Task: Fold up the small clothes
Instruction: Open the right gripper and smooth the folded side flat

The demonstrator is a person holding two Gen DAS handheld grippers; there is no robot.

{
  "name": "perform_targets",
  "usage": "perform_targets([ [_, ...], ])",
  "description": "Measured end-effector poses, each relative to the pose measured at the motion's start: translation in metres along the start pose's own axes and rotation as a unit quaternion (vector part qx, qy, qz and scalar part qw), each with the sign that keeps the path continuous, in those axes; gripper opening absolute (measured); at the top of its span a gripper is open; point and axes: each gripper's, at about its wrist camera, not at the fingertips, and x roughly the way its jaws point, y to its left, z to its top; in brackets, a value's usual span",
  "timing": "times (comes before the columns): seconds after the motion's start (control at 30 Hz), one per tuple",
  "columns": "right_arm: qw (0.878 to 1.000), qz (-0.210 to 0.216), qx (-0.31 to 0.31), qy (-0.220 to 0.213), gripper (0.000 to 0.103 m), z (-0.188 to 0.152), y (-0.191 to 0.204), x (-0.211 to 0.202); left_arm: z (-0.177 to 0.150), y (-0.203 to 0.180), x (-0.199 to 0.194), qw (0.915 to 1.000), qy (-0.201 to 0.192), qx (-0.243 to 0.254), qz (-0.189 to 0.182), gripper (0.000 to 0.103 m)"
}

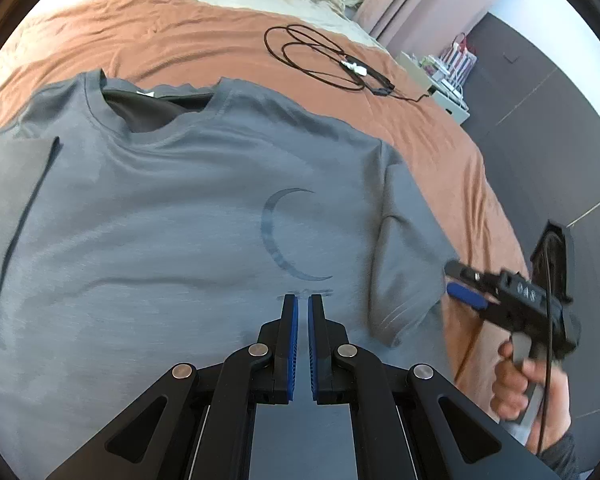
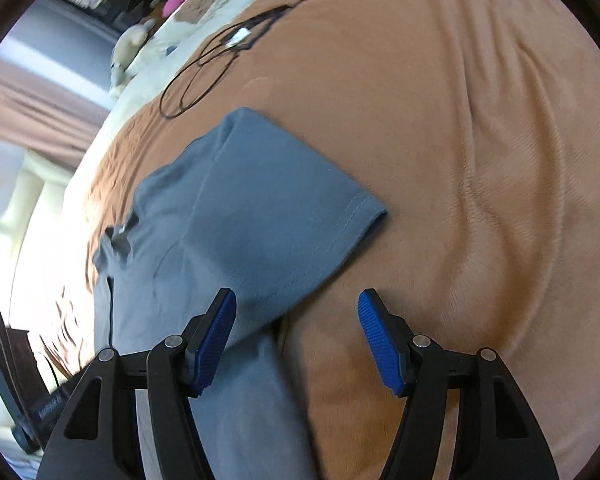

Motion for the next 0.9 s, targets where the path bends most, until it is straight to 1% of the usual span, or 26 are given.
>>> perform_targets([
  [0.07,1.000,0.006,0.011,-0.008,0.060,0.003,-0.006,0.005,0.000,0.004,-0.004,0.9999,0.000,0.008,0.006,0.004],
  [0.17,1.000,-0.006,0.023,-0.019,0.047,0.009,-0.009,0.012,0.000,0.011,-0.012,0.9997,-0.001,0.015,0.017,0.004],
  [0.27,0.999,-0.018,0.033,-0.027,0.028,0.014,-0.009,0.020,0.001,0.019,-0.023,0.9997,-0.004,0.016,0.020,0.003],
  [0.3,0.999,-0.029,0.033,-0.026,0.013,0.016,-0.007,0.020,0.001,0.021,-0.027,0.9996,-0.007,0.017,0.021,0.004],
  [0.33,0.999,-0.033,0.032,-0.026,0.005,0.017,-0.005,0.021,0.002,0.025,-0.033,0.9995,-0.012,0.018,0.022,0.004],
  [0.37,0.999,-0.030,0.029,-0.029,0.004,0.019,0.000,0.020,0.003,0.028,-0.036,0.9994,-0.015,0.018,0.024,0.004],
  [0.47,0.998,-0.021,-0.005,-0.054,0.004,0.019,0.028,0.007,0.006,0.041,-0.043,0.9994,-0.022,0.006,0.028,0.004],
  [0.57,0.997,-0.021,-0.034,-0.064,0.004,0.017,0.055,-0.001,0.007,0.055,-0.047,0.9993,-0.027,-0.012,0.024,0.003],
  [0.63,0.996,-0.013,-0.052,-0.068,0.004,0.015,0.072,-0.003,0.006,0.063,-0.049,0.9993,-0.027,-0.016,0.022,0.003],
  [0.77,0.993,-0.013,-0.090,-0.073,0.004,0.009,0.106,-0.004,0.005,0.073,-0.051,0.9993,-0.027,-0.018,0.019,0.003],
  [0.9,0.990,-0.023,-0.125,-0.067,0.004,0.007,0.131,0.006,0.006,0.086,-0.051,0.9991,-0.030,-0.029,0.009,0.003],
])
